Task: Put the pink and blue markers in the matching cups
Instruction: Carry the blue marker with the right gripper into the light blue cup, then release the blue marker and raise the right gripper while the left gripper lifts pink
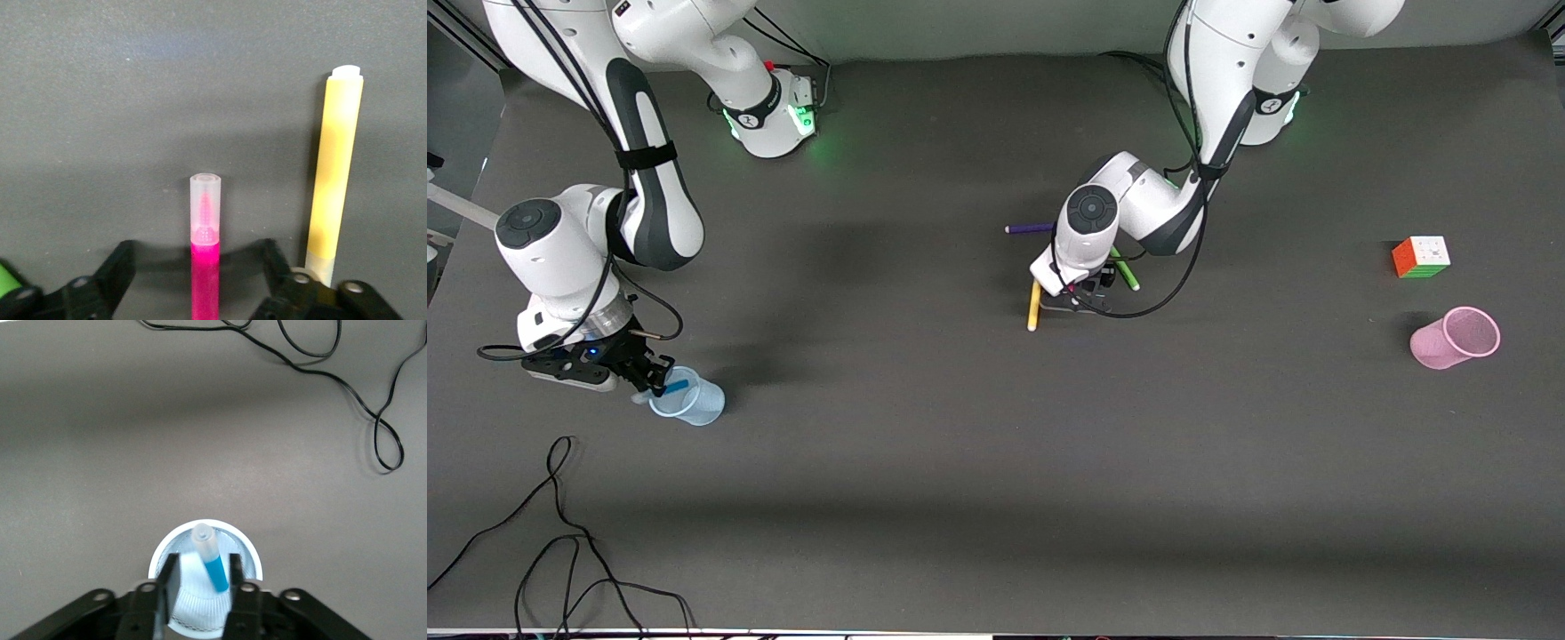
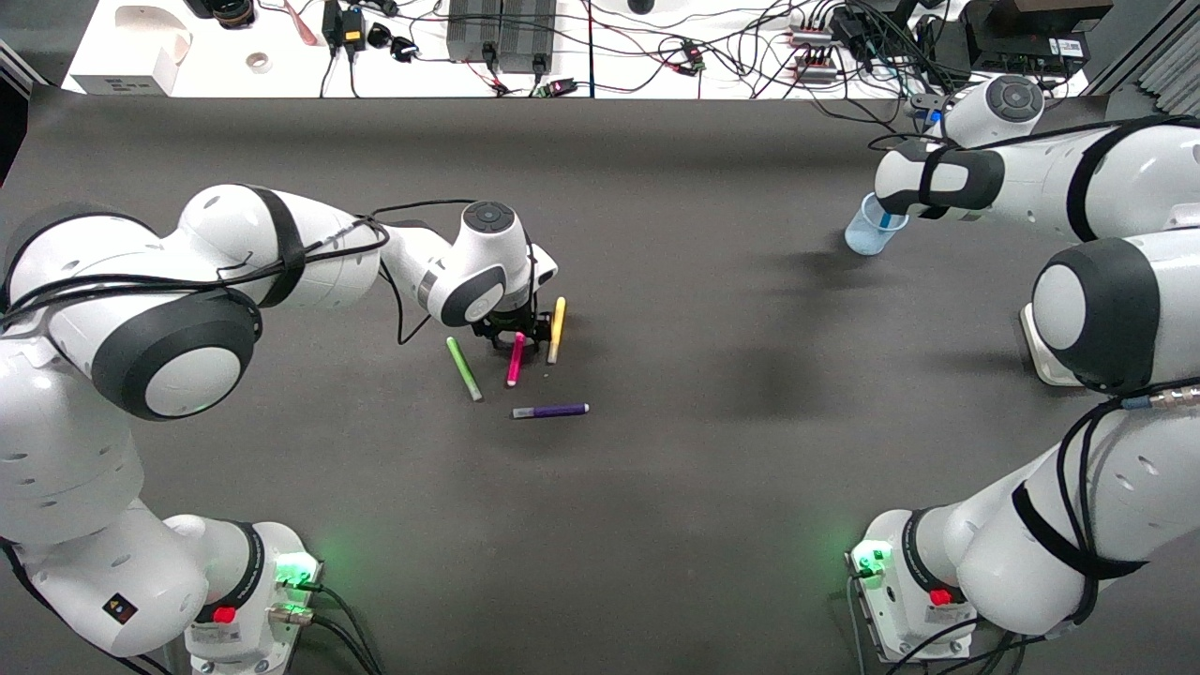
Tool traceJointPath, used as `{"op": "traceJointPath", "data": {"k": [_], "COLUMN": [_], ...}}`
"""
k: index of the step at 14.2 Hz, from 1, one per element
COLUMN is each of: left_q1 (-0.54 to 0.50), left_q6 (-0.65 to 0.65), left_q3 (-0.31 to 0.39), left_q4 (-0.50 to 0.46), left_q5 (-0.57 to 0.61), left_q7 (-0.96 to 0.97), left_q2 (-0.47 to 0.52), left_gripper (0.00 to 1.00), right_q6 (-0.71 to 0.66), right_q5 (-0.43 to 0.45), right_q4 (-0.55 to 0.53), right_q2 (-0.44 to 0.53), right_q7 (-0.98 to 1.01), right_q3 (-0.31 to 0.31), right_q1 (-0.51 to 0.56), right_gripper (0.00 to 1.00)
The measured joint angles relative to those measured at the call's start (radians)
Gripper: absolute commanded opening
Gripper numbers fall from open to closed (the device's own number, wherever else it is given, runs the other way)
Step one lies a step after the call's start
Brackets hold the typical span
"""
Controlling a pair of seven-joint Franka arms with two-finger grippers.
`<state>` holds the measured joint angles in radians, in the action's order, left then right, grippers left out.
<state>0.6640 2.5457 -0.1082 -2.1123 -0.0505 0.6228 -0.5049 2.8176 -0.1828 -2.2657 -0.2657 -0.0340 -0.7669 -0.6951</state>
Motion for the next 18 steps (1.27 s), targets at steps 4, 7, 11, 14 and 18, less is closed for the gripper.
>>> {"op": "traceJointPath", "data": {"k": [4, 7, 11, 14, 18], "left_q1": [0.000, 0.000, 0.000, 0.000, 0.000], "left_q6": [-0.001, -0.001, -0.003, -0.008, -0.009], "left_q3": [0.001, 0.002, 0.003, 0.004, 0.003], "left_q4": [0.001, 0.001, 0.001, 0.001, 0.001], "left_q5": [0.001, 0.001, 0.001, 0.038, 0.074], "left_q7": [0.000, 0.000, 0.000, -0.001, 0.000], "left_q2": [0.003, 0.004, 0.009, 0.017, 0.018], "left_gripper": [0.74, 0.73, 0.22, 0.00, 0.00], "right_q6": [0.010, 0.000, -0.283, -0.563, -0.837], "right_q5": [0.001, 0.001, 0.001, 0.001, 0.002], "right_q4": [0.001, 0.013, 0.158, 0.302, 0.458], "right_q2": [0.000, 0.001, 0.011, 0.035, 0.045], "right_q7": [0.002, 0.002, 0.002, 0.002, 0.002], "right_q3": [0.000, 0.001, 0.001, -0.002, -0.004], "right_q1": [-0.001, -0.003, -0.004, -0.004, -0.004], "right_gripper": [1.00, 1.00, 1.00, 1.00, 1.00]}}
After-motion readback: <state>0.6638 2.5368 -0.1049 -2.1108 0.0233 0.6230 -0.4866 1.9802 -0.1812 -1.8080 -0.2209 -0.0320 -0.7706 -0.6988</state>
